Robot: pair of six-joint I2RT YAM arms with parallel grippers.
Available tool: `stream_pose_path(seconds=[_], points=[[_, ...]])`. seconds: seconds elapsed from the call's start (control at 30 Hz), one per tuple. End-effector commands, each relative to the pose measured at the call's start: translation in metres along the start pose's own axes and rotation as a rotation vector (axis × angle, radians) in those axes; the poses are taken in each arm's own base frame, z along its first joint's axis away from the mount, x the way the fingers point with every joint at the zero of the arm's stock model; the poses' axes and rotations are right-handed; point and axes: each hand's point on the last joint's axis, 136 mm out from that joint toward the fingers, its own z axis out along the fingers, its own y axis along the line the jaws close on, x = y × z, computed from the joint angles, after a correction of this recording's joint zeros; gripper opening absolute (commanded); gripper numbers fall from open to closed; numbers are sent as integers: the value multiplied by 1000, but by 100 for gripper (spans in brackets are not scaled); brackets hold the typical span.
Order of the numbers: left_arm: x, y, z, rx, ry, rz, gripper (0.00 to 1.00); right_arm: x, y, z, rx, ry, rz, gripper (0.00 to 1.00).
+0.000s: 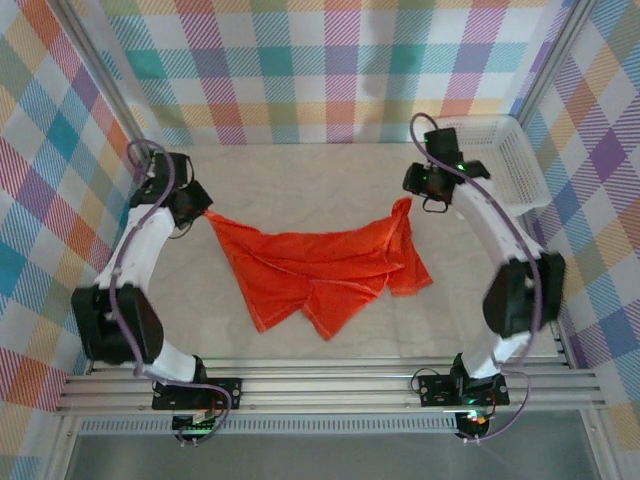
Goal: Fold the inside-out t-shirt
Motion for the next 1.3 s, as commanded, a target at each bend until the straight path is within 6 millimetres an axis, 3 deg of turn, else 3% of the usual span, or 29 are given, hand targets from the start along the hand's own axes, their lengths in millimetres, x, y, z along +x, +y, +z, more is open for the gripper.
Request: stream_pose_path(seconds=[0.0,0.07,0.13,0.23,0.4,0.6,0.7,0.87,1.07,1.13,1.17,1.27], points=[[-3,-18,17,45,6,-21,0,-5,6,13,20,104,-22,60],[8,-17,30,19,48,1,0,13,16,10,-16,161,-21,64],[16,-17,35,11,60,12,0,45,32,2,-88,193,-30,66],[27,-16,39,14,65,15,0,113,59,-13,-178,257,-66,65],[40,-9,44,-4,96,22,0,217,94,-28,-230,349,-120,53],[47,-2,35,-10,98,29,0,307,125,-32,-240,443,-192,48],[49,-1,30,-2,92,26,0,341,137,-31,-226,487,-258,48],[52,1,27,-1,98,28,0,374,148,-24,-201,530,-323,48],[53,4,22,-3,89,31,0,385,147,-12,-163,531,-344,47],[53,4,20,-1,88,31,0,383,148,-8,-147,522,-359,34],[52,3,19,-1,86,33,0,380,149,-7,-137,512,-370,24],[48,3,12,-4,76,45,0,356,151,-11,-117,462,-388,1]])
